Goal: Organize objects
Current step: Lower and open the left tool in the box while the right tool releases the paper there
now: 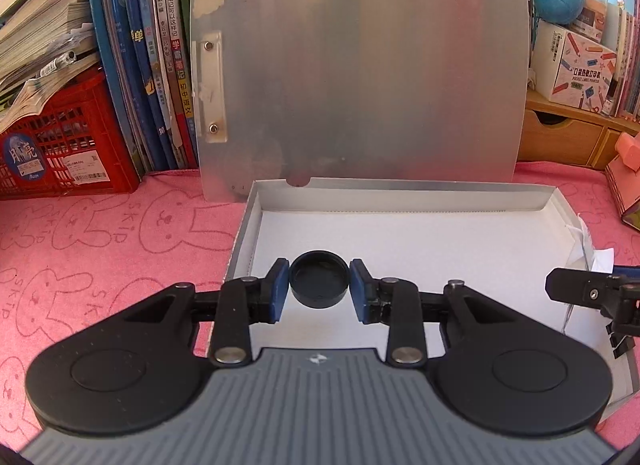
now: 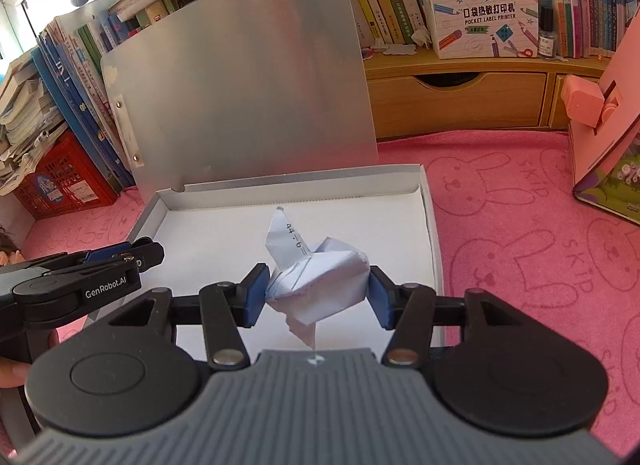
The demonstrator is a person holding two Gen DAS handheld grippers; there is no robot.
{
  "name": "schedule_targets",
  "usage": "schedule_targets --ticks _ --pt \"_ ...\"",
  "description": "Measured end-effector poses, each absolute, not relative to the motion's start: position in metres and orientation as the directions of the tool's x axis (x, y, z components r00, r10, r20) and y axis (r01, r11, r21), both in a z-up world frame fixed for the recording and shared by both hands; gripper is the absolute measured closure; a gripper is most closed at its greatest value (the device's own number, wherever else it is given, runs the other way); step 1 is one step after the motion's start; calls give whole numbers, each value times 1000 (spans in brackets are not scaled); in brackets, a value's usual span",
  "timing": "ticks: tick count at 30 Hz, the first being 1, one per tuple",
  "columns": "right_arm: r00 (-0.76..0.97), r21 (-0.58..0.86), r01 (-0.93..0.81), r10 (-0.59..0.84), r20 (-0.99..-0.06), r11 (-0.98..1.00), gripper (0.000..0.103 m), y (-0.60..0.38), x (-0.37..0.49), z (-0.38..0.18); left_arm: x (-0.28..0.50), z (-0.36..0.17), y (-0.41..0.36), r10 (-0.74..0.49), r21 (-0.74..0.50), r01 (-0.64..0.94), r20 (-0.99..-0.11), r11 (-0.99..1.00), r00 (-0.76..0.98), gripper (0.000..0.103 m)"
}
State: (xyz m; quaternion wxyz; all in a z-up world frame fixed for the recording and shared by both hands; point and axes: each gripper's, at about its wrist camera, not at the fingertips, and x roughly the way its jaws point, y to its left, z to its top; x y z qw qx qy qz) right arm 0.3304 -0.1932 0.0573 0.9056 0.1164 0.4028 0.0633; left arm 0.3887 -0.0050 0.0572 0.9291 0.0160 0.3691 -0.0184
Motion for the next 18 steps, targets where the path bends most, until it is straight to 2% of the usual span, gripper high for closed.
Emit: schedule_targets --ticks 4,6,7,11,18 --pt "657 236 -40 204 -726 971 43 -188 330 49 385 51 -11 -33 34 78 -691 996 722 64" --pt "650 232 -37 200 -733 972 35 -188 330 45 384 46 -14 -30 49 90 -699 995 714 64" --pt "645 239 -36 205 -736 970 35 -188 330 43 384 45 -14 -31 47 90 -704 995 710 64" --pt "644 252 -36 215 -734 967 28 -191 323 43 378 47 -13 -30 46 86 -697 995 716 49" --pt "670 253 -82 241 -702 964 20 -201 288 63 347 70 -7 -46 42 99 -663 994 747 37"
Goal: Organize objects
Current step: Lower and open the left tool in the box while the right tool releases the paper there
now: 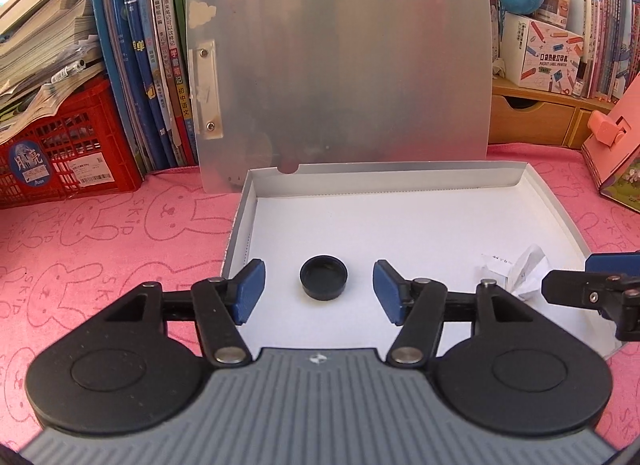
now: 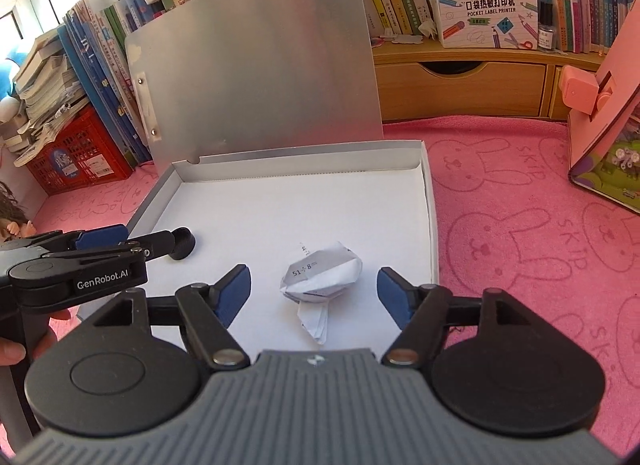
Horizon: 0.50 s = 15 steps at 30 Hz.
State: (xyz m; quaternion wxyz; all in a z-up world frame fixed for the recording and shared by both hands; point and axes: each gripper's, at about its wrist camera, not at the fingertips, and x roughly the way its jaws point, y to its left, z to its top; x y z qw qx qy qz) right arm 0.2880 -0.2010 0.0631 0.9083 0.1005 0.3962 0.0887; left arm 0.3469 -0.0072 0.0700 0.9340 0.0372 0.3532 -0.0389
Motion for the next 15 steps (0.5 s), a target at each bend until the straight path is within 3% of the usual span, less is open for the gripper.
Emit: schedule_targets --ticks 15 --pt "723 214 -182 278 -633 960 16 -202 158 93 210 102 12 -118 23 171 -633 985 765 25"
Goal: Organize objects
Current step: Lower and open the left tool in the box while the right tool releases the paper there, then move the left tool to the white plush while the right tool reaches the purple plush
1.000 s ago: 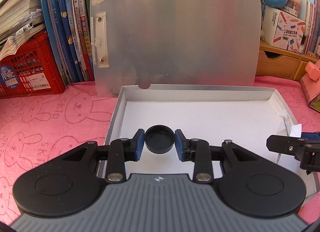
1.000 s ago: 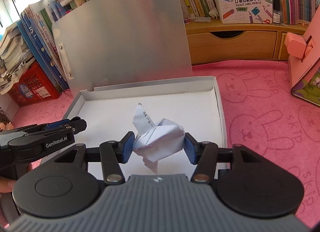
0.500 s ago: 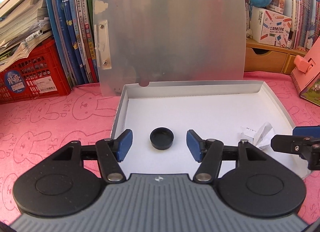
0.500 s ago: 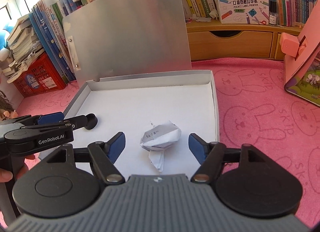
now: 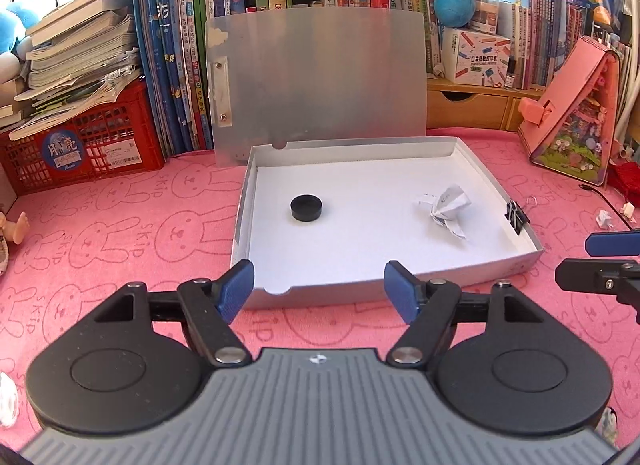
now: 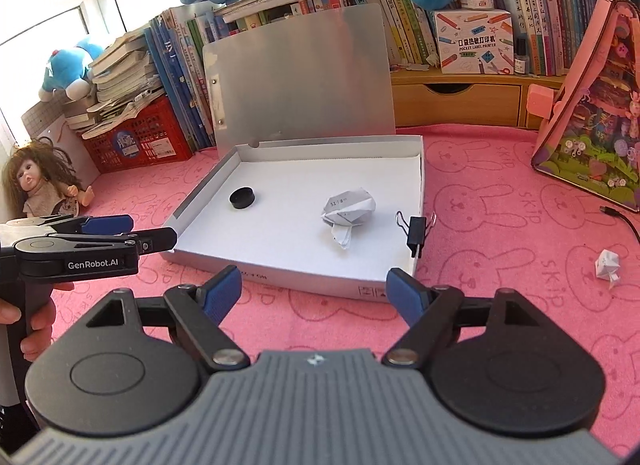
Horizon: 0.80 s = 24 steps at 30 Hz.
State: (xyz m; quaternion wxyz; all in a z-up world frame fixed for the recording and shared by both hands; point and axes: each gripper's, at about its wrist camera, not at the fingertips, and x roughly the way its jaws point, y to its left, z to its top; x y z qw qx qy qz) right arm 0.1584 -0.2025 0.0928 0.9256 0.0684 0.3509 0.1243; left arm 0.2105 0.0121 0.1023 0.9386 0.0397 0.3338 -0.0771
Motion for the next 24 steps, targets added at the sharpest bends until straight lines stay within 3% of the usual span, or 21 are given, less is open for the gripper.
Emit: schedule_targets --ticks 6,17,24 --pt "723 194 -207 284 -630 959 16 -195 106 81 144 89 20 -163 3 211 -625 977 763 21" --pt "641 428 -102 388 -662 898 16 -207 84 45 76 58 23 -254 -65 270 -599 961 760 10" --pt "634 448 -58 379 -674 892 12 -201 91 33 62 55 9 -312 -27 358 -556 933 770 6"
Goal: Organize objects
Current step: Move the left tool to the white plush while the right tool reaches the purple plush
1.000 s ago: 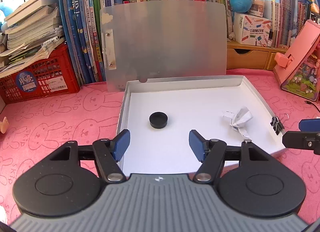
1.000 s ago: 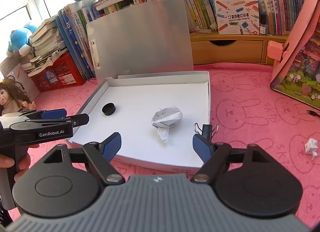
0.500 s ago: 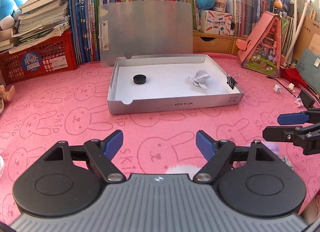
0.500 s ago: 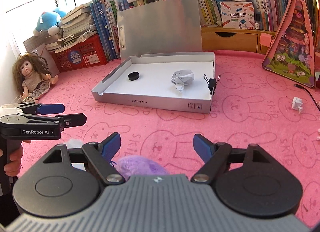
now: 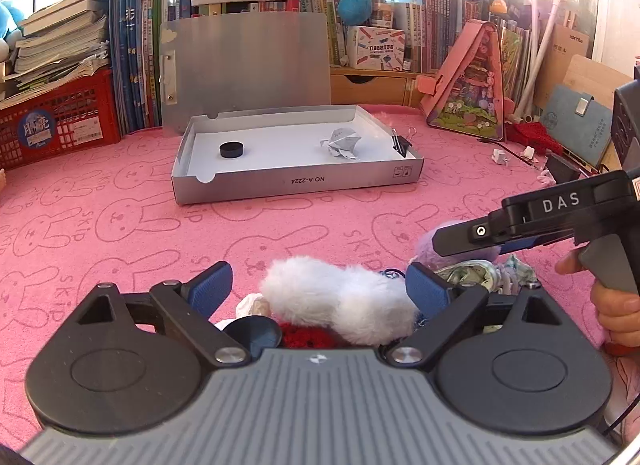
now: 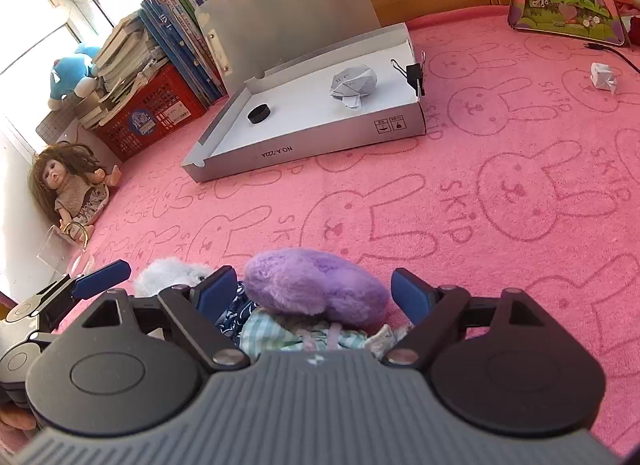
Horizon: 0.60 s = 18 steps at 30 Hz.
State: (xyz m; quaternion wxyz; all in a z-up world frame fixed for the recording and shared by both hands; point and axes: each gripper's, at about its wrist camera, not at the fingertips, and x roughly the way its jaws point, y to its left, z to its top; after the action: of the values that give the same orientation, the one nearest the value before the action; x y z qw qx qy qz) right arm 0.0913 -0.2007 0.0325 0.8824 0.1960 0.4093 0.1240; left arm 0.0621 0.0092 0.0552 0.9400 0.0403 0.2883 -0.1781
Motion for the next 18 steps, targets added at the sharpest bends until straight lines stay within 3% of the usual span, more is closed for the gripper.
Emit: schedule_targets --ticks 13,18 --pt "615 452 -69 395 -682 889 12 -193 97 22 75 33 -4 -296 -8 361 -590 933 751 7" --pt "623 439 -80 388 -679 895 14 -191 96 21 72 35 -5 -296 -5 360 -580 933 759 20"
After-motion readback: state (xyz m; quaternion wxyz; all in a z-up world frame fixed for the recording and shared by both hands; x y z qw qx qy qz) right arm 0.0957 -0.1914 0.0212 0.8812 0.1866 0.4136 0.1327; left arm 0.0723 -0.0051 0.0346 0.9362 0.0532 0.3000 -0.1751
